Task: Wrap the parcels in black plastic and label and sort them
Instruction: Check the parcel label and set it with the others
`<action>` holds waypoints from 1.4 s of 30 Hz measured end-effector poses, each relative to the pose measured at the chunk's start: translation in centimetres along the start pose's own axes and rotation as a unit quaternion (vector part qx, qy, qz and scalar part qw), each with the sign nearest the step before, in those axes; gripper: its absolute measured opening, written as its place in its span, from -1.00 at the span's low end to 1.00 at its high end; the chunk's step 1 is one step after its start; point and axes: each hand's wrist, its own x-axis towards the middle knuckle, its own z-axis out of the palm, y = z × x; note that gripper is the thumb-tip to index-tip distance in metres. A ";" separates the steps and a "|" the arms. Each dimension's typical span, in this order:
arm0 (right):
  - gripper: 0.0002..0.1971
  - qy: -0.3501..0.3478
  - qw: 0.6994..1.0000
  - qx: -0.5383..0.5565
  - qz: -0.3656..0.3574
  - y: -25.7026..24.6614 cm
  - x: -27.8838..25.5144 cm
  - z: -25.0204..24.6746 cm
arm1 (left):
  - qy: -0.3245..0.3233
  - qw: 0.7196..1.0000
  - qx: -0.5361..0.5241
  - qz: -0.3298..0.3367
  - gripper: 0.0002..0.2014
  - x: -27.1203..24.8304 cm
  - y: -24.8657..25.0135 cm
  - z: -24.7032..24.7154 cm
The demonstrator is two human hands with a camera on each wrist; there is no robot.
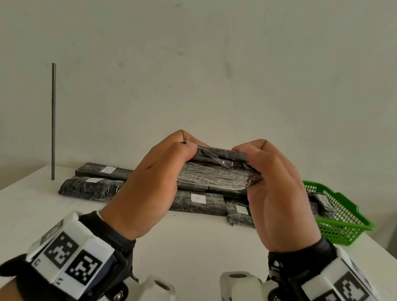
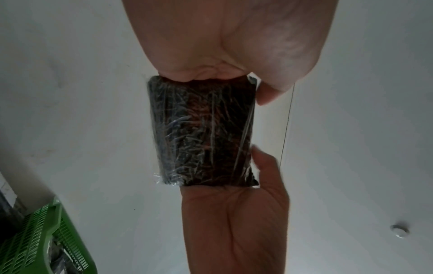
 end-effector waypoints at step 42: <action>-0.49 0.109 0.984 -0.132 -0.056 -0.6 -0.2 2.4 | 0.091 0.994 -0.051 -0.040 -0.54 -0.3 -0.3 0.7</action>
